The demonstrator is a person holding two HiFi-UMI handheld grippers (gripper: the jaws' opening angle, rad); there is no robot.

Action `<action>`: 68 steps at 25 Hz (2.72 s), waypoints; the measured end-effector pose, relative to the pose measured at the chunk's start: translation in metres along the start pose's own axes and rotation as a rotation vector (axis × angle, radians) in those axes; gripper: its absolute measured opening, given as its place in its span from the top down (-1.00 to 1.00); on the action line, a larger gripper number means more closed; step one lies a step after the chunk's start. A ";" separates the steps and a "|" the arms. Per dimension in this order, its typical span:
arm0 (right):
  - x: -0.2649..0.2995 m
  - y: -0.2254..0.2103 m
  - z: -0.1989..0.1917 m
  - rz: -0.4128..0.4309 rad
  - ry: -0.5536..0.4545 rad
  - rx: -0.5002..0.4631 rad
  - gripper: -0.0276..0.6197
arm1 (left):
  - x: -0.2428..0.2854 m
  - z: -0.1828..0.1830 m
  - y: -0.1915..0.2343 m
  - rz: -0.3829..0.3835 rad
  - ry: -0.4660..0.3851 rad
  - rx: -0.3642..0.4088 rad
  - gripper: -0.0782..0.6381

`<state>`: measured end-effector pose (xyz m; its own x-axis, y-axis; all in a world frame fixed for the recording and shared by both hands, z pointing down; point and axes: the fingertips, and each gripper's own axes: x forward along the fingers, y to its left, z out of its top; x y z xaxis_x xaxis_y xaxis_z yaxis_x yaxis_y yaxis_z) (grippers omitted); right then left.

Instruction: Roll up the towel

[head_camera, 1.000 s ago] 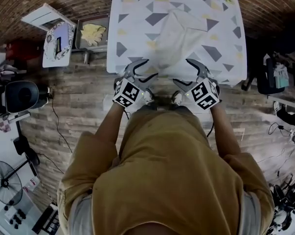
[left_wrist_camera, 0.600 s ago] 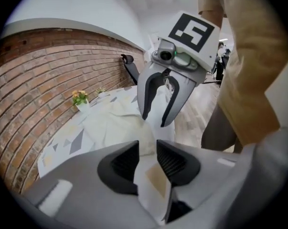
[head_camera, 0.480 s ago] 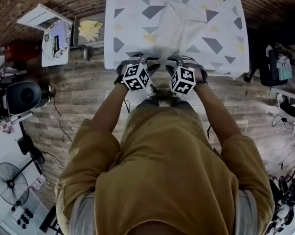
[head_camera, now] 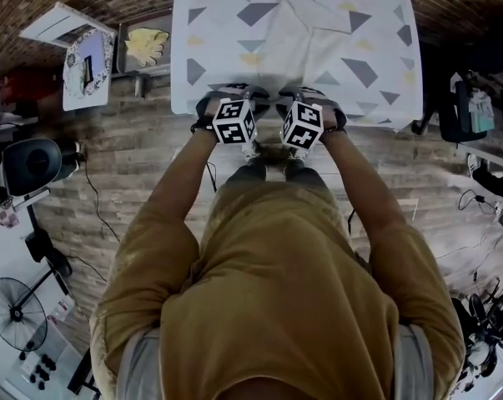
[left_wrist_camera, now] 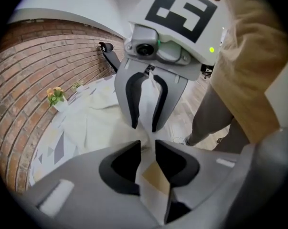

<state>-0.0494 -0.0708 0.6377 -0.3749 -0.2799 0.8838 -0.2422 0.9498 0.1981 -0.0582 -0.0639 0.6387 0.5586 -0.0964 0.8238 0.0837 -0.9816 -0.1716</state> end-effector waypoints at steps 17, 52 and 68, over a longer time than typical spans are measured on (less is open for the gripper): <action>-0.004 0.015 0.005 0.016 -0.023 -0.018 0.82 | -0.002 0.001 -0.005 -0.002 -0.042 -0.030 0.55; -0.009 -0.032 0.014 0.129 -0.091 0.328 0.86 | -0.032 0.012 0.054 -0.037 -0.195 -0.332 0.59; 0.008 -0.061 0.010 0.060 -0.028 0.300 0.84 | 0.002 0.003 0.068 -0.026 -0.136 -0.439 0.58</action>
<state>-0.0469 -0.1320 0.6279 -0.4201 -0.2319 0.8774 -0.4702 0.8825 0.0081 -0.0488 -0.1306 0.6271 0.6664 -0.0768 0.7416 -0.2422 -0.9630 0.1179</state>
